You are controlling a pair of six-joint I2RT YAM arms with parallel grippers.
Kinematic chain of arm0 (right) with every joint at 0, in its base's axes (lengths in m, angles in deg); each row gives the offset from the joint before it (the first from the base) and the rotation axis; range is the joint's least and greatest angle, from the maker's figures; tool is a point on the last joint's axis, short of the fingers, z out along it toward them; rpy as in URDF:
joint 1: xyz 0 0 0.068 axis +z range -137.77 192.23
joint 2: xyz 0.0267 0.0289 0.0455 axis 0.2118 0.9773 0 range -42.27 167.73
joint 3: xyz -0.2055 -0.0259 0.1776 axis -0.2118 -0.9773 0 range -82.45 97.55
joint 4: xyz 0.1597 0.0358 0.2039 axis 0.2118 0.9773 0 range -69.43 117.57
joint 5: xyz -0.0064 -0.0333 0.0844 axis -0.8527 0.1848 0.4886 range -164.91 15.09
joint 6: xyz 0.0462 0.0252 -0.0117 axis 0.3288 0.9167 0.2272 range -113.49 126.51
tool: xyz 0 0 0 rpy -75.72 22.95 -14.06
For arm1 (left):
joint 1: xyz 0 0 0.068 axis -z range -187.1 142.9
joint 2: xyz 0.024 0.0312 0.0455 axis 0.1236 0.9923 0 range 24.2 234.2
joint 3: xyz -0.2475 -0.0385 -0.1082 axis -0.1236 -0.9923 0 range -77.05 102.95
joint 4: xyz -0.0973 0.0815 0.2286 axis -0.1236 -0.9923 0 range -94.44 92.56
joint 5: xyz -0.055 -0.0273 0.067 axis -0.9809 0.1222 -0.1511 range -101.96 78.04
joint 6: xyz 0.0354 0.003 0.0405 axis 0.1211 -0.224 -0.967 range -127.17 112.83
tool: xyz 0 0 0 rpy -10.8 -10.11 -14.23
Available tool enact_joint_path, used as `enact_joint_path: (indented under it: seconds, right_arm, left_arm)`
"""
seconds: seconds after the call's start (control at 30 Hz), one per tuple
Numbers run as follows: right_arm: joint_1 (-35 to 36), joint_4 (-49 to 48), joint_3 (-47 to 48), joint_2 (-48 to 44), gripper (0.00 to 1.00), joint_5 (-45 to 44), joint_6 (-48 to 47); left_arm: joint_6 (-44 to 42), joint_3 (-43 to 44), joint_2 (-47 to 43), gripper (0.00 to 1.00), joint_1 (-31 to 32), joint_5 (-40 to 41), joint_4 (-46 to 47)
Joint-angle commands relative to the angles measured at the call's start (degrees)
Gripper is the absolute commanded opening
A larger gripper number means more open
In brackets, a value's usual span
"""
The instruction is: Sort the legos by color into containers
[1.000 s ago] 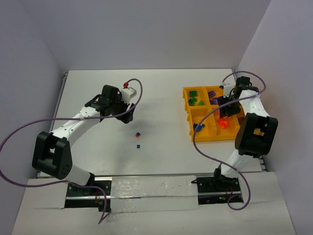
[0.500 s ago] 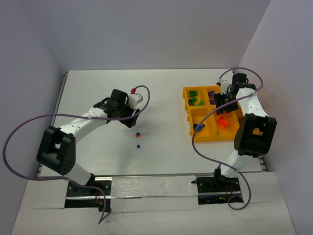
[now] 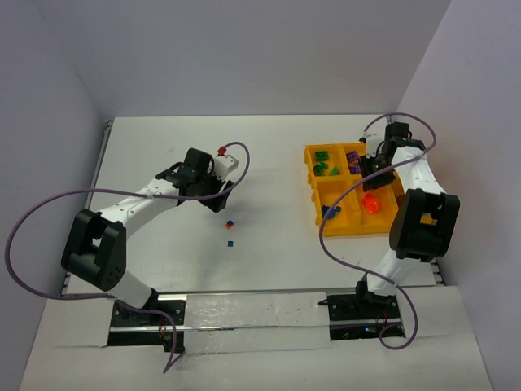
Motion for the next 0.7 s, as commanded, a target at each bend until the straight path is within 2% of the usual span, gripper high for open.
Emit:
enact_joint_path:
  seconds: [0.0, 0.07, 0.1, 0.13, 0.17, 0.2, 0.23, 0.27, 0.3, 0.33, 0.37, 0.4, 0.43, 0.47, 0.5, 0.53, 0.57, 0.6, 0.63, 0.67]
  right_arm:
    - [1.0, -0.7, 1.3, -0.5, 0.41, 0.0, 0.2]
    - [1.0, -1.0, 1.5, 0.0, 0.68, -1.0, 0.7]
    - [1.0, -1.2, 1.4, -0.2, 0.63, -0.9, 0.5]
    - [1.1, -1.2, 1.3, -0.3, 0.54, -0.9, 0.3]
    - [1.1, -1.1, 1.4, -0.2, 0.36, -1.0, 0.0]
    - [1.2, -1.0, 1.5, 0.1, 0.3, -1.4, 0.3]
    - [1.2, -1.0, 1.6, 0.3, 0.33, -1.8, 0.7]
    - [1.1, -1.2, 1.5, 0.4, 0.45, -2.1, 1.0]
    - [1.1, -1.7, 1.2, 0.2, 0.62, -2.5, 1.0]
    - [1.2, -2.3, 0.7, -0.2, 0.69, -2.8, 0.7]
    - [1.2, -2.5, 0.4, -0.4, 0.57, -2.8, 0.4]
    - [1.3, -2.5, 0.4, -0.4, 0.39, -3.1, 0.4]
    - [1.3, -2.7, 0.4, -0.2, 0.3, -3.6, 0.7]
    - [1.3, -3.1, 0.4, -0.2, 0.45, -4.0, 1.1]
    - [1.3, -3.9, 0.2, -0.4, 0.78, -4.2, 1.4]
    - [1.3, -4.4, -0.2, -0.6, 0.91, -4.2, 1.4]
    - [1.3, -4.6, -0.5, -0.7, 0.95, -4.0, 1.2]
    - [1.4, -4.1, -0.2, -0.3, 0.8, -3.2, 0.8]
    - [1.4, -3.6, 0.0, 0.1, 0.73, -2.9, 0.7]
    - [1.4, -3.4, 0.2, 0.5, 0.41, -2.6, 1.0]
  left_arm:
    - [0.2, 1.1, -0.3, 0.73, 0.1, 0.5, 2.1]
    - [0.3, 0.9, -0.6, 0.73, 0.1, 0.4, 2.2]
    - [0.3, 0.8, -0.6, 0.73, 0.1, 0.4, 2.2]
    - [0.3, 0.8, -0.6, 0.73, 0.1, 0.4, 2.3]
    - [0.3, 0.8, -0.6, 0.73, 0.0, 0.4, 2.4]
    - [0.3, 0.8, -0.6, 0.73, 0.0, 0.4, 2.4]
    - [0.3, 0.9, -0.6, 0.74, 0.0, 0.3, 2.4]
    - [0.3, 0.9, -0.6, 0.74, 0.0, 0.3, 2.4]
    - [0.3, 0.9, -0.6, 0.74, 0.1, 0.2, 2.5]
    - [0.3, 0.9, -0.7, 0.74, 0.1, 0.1, 2.6]
    - [0.2, 0.9, -0.8, 0.74, 0.0, 0.1, 2.7]
    - [0.2, 0.9, -0.8, 0.74, 0.0, 0.1, 2.9]
    - [0.1, 0.8, -1.0, 0.74, 0.0, -0.1, 3.0]
    - [0.1, 0.8, -1.1, 0.74, 0.1, -0.2, 3.1]
    - [0.1, 0.9, -1.0, 0.74, 0.1, -0.3, 3.1]
    - [0.0, 1.0, -0.9, 0.74, 0.0, -0.2, 3.1]
    - [0.0, 1.0, -0.9, 0.74, 0.1, -0.2, 3.0]
    - [-0.1, 1.0, -0.8, 0.74, 0.1, -0.2, 3.0]
    - [-0.1, 1.0, -0.8, 0.74, 0.0, -0.2, 3.0]
    - [-0.1, 1.0, -0.8, 0.74, 0.0, -0.2, 3.0]
